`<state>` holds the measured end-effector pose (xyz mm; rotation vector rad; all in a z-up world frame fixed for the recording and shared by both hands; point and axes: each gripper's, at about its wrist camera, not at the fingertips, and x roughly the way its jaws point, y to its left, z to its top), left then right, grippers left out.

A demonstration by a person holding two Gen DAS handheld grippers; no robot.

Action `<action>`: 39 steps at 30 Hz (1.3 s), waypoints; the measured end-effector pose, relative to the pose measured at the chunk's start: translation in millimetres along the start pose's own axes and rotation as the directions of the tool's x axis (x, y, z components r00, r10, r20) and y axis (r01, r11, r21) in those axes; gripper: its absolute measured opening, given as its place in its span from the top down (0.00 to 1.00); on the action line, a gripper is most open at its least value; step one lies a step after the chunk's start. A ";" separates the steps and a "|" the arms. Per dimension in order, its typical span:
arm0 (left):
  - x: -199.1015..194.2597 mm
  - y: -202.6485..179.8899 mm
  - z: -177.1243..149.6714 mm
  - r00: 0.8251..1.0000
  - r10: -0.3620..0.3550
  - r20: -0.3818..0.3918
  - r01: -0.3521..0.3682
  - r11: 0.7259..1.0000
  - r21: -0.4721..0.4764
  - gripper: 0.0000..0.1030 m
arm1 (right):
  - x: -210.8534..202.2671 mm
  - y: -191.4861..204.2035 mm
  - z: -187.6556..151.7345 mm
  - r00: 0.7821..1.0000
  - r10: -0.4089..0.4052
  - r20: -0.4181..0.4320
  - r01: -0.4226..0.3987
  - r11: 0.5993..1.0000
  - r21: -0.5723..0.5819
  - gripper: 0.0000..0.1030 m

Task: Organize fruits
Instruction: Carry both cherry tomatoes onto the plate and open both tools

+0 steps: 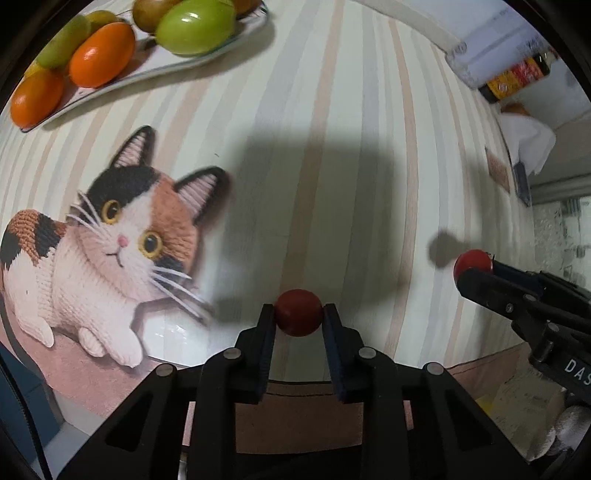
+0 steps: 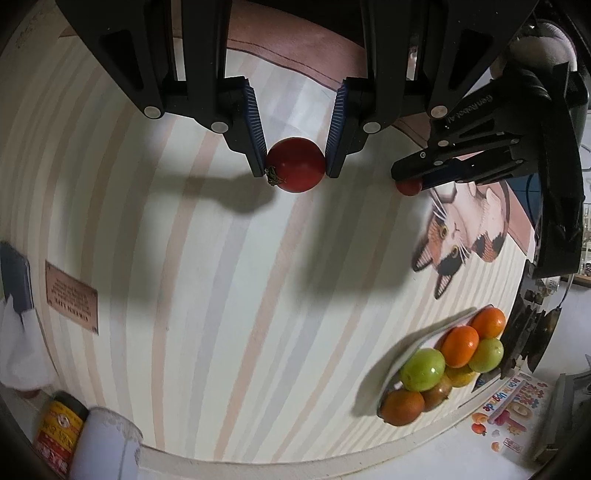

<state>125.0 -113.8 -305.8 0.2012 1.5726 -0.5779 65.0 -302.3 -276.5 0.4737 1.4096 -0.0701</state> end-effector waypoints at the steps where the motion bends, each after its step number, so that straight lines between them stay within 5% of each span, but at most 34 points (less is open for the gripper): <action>1: -5.9 4.6 2.4 1.000 -0.005 0.014 0.005 1.000 -0.009 0.78 | -1.5 1.2 2.0 1.000 0.003 0.006 -0.003 1.000 -0.003 0.66; 10: -86.7 68.3 32.3 0.978 -0.073 0.197 0.104 0.982 -0.155 0.78 | -7.6 33.7 45.4 0.993 0.091 0.075 -0.089 0.996 -0.032 0.66; 17: -116.0 123.5 79.2 0.958 -0.078 0.275 0.146 0.961 -0.237 0.78 | 11.7 90.6 106.8 0.965 0.221 0.144 -0.214 0.975 -0.065 0.66; 26: -92.1 148.0 118.8 0.964 -0.118 0.238 0.187 0.937 -0.293 0.78 | 56.7 143.2 142.8 0.968 0.217 0.126 -0.194 0.966 -0.171 0.66; 34: -72.7 156.9 124.1 0.970 -0.150 0.193 0.208 0.920 -0.333 0.77 | 74.7 151.0 146.9 0.973 0.211 0.099 -0.187 0.961 -0.205 0.65; 39: -71.0 160.9 126.1 0.971 -0.157 0.183 0.215 0.904 -0.370 0.75 | 70.4 146.1 147.3 0.971 0.215 0.109 -0.192 0.964 -0.183 0.46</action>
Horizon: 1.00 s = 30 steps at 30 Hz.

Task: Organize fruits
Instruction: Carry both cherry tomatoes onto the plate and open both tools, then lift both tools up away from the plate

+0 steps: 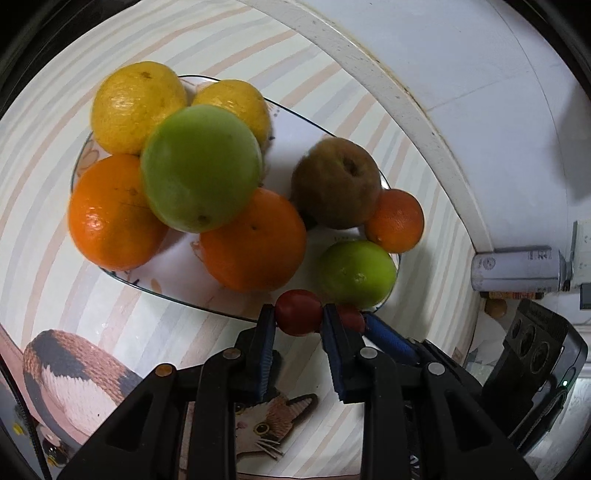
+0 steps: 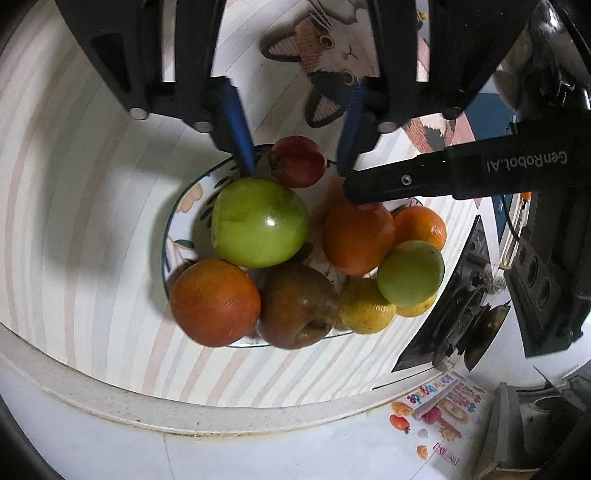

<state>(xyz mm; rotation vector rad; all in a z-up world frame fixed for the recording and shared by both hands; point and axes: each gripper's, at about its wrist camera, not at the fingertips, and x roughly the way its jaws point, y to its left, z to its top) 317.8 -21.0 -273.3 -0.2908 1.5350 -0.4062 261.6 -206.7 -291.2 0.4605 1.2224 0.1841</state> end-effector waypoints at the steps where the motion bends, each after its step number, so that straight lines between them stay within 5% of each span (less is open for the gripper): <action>1: -0.5 0.6 0.5 1.000 0.001 -0.004 -0.001 1.000 -0.007 0.74 | -2.1 -0.7 0.0 1.000 -0.004 0.001 0.004 1.000 0.004 0.41; 6: -7.4 1.9 -2.0 1.000 0.023 0.001 -0.023 1.000 -0.004 0.73 | -16.1 -8.1 -2.5 1.000 -0.029 0.009 0.029 0.999 0.021 0.36; 10: -20.4 0.1 -12.2 0.997 0.071 0.037 -0.072 0.997 0.012 0.64 | -34.4 -13.2 -6.4 0.996 -0.087 0.017 0.086 0.996 0.030 0.14; 12: -29.0 -2.3 -20.4 0.988 0.136 0.066 -0.139 0.990 0.037 0.61 | -46.1 -15.0 -9.4 0.992 -0.128 0.021 0.127 0.992 0.025 0.13; 17: -49.4 -7.6 -45.2 0.957 0.250 0.148 -0.264 0.961 0.078 0.14 | -72.0 -11.9 -15.8 0.974 -0.224 0.040 0.224 0.974 -0.013 0.06; 26: -74.8 -14.6 -92.6 0.902 0.355 0.247 -0.376 0.926 0.042 0.11 | -116.1 -0.1 -34.5 0.952 -0.289 0.099 0.296 0.953 -0.064 0.05; 30: -87.2 -26.4 -111.1 0.890 0.358 0.282 -0.379 0.925 0.021 0.11 | -137.7 5.0 -43.6 0.952 -0.282 0.120 0.293 0.952 -0.090 0.05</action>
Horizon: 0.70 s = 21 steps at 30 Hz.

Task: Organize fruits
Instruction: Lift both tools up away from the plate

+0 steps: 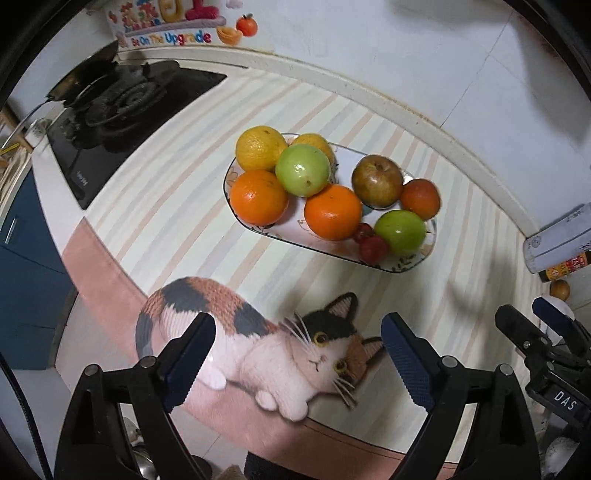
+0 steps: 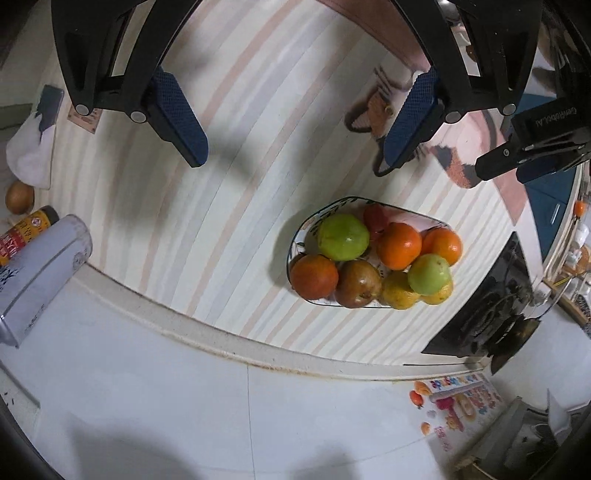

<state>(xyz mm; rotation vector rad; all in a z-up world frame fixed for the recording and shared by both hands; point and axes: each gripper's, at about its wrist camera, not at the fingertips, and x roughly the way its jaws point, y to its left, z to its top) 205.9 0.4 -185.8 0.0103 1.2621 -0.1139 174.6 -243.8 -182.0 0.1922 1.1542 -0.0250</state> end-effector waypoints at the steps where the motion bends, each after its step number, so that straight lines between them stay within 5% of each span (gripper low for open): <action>1: -7.1 -2.2 -3.8 1.000 0.006 0.015 -0.006 1.000 -0.004 0.11 | -6.1 0.2 -1.4 1.000 0.002 0.005 -0.002 1.000 -0.006 0.05; 8: -72.5 -20.2 -33.4 0.986 0.078 0.146 -0.074 0.997 -0.033 0.11 | -74.3 2.2 -20.8 0.997 0.028 0.068 -0.025 0.998 -0.056 0.05; 21: -188.1 -37.3 -91.8 0.948 0.069 0.312 -0.072 0.997 0.000 0.11 | -215.1 8.0 -68.5 0.974 0.028 0.223 -0.007 0.995 -0.096 0.05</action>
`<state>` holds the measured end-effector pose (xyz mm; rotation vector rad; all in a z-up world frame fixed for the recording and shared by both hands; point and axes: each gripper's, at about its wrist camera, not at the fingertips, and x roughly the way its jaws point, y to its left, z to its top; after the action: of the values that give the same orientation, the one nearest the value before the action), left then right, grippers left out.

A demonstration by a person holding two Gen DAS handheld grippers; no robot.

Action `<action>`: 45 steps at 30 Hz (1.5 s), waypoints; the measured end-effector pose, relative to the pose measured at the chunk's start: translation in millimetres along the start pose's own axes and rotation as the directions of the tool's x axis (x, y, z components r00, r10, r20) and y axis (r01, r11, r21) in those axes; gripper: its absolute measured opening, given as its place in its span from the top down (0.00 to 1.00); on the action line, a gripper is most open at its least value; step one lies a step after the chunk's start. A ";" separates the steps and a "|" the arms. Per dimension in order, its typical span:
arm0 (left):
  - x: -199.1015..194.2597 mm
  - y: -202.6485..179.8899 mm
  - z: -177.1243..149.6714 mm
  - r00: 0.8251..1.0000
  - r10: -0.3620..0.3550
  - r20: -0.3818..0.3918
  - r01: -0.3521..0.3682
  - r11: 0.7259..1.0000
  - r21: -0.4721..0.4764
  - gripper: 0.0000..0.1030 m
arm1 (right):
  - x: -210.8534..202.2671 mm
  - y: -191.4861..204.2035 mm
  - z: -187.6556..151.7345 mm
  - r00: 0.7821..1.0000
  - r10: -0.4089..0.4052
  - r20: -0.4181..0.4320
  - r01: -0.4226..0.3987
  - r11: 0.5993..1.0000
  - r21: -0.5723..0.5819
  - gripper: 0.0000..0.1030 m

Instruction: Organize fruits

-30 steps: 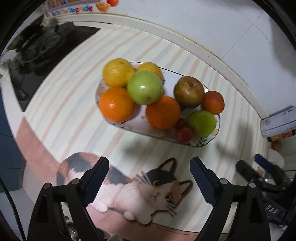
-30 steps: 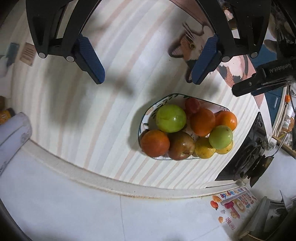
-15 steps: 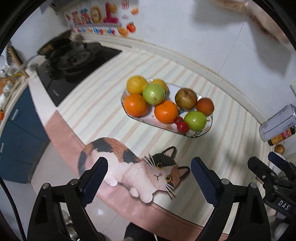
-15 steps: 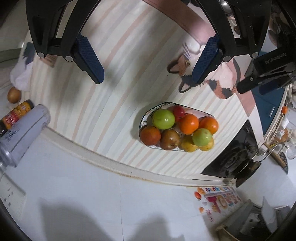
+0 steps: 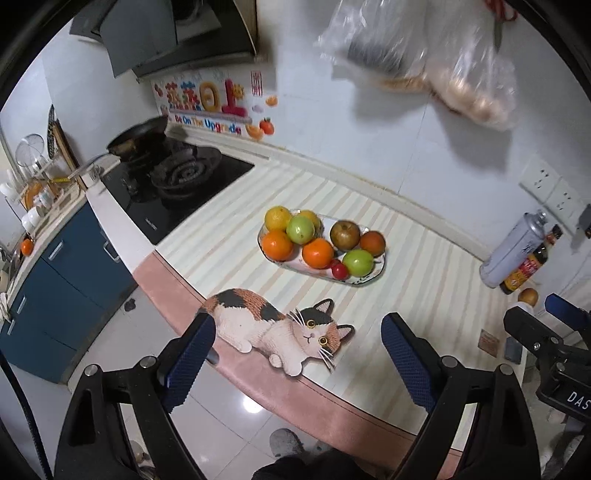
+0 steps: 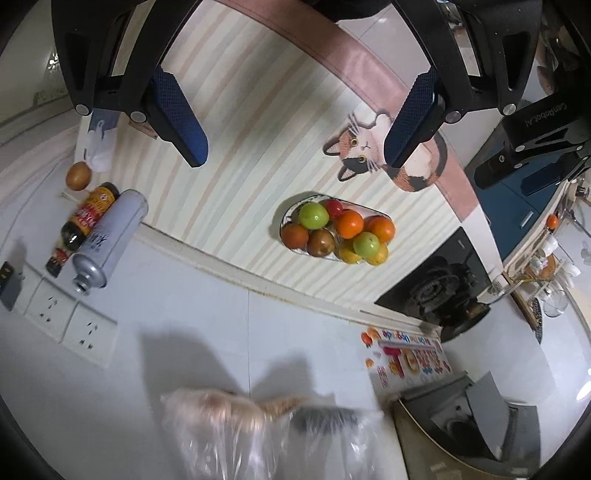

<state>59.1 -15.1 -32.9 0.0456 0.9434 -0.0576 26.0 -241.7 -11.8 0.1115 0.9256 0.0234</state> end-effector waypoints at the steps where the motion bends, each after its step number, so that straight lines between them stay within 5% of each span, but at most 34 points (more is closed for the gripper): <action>1: -9.4 -1.1 -0.7 1.000 -0.002 0.012 0.002 1.000 0.003 0.11 | -8.6 0.5 -1.2 1.000 -0.002 0.007 0.002 1.000 -0.005 0.05; 13: -76.2 -7.2 -16.5 0.995 -0.014 0.096 0.012 1.000 0.013 0.11 | -85.2 10.9 -15.8 0.997 0.031 0.069 -0.030 0.999 -0.021 0.05; 24: -88.9 -12.0 -23.2 0.993 -0.006 0.121 0.004 1.000 0.022 0.11 | -99.1 12.4 -16.7 0.995 0.051 0.086 -0.049 0.999 -0.023 0.04; 30: -80.8 -11.2 -15.4 0.992 0.004 0.123 -0.005 1.000 0.010 0.11 | -86.8 7.0 -10.5 0.996 0.040 0.085 -0.039 0.999 -0.014 0.03; 32: -75.0 -10.1 -10.7 0.993 0.008 0.122 -0.009 1.000 0.005 0.00 | -79.2 5.4 -7.1 0.996 0.032 0.081 -0.031 0.999 -0.012 0.03; 45: -9.3 -7.1 21.7 0.996 0.063 0.065 -0.062 0.998 -0.013 0.00 | -4.6 -5.5 32.7 0.999 0.002 0.042 -0.003 1.000 0.018 0.03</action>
<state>70.7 -23.3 -12.7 0.0630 0.8763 0.0034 49.2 -250.3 10.8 0.1298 0.8835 0.0147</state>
